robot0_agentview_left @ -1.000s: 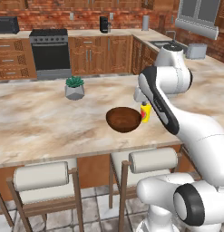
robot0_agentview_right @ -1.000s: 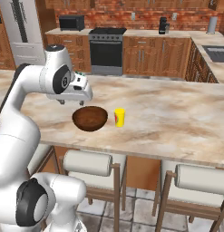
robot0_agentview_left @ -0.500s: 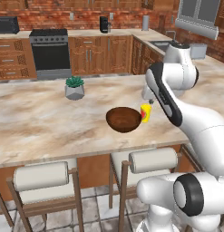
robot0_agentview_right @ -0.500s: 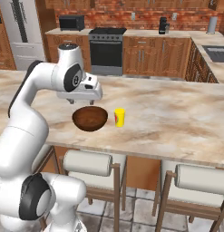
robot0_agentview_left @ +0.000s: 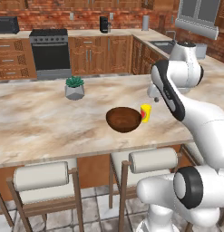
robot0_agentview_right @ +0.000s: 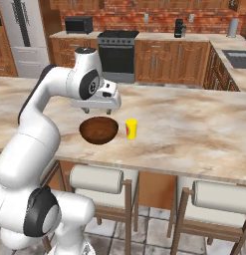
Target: Place the cup inside the bowl on the dining table and move the bowl to any counter.
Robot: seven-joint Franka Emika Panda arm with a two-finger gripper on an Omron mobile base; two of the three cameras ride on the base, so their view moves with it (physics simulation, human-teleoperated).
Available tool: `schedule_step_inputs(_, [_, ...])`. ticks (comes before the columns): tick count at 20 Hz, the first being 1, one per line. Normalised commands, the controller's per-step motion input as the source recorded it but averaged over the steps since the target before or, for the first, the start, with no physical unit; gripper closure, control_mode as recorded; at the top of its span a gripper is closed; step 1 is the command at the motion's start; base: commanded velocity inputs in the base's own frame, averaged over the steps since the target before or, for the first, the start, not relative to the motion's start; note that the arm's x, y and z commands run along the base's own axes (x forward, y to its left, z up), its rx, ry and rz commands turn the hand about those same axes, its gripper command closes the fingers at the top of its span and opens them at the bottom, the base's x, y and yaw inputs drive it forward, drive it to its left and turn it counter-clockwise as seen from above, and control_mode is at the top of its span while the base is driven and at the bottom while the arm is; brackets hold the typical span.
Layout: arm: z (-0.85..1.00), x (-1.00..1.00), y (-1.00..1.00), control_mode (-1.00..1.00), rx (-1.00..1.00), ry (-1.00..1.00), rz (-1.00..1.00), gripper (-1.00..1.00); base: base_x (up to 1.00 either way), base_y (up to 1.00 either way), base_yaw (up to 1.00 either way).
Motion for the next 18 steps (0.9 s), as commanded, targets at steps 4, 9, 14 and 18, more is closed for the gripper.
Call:
schedule_step_inputs(4, [0.0, 0.22, -0.2, -1.0, 0.0, 0.0, -0.01, -1.0, 0.0, 0.0, 0.0])
schedule_step_inputs(9, [0.0, 0.29, -0.2, -1.0, 0.0, 0.0, -0.01, -1.0, 0.0, 0.0, 0.0])
schedule_step_inputs(14, [0.0, 0.33, -0.22, -1.0, 0.0, 0.0, -0.01, -1.0, 0.0, 0.0, 0.0])
schedule_step_inputs(18, [0.0, 0.31, -0.25, -1.0, 0.0, 0.0, 0.0, -1.0, 0.0, 0.0, 0.0])
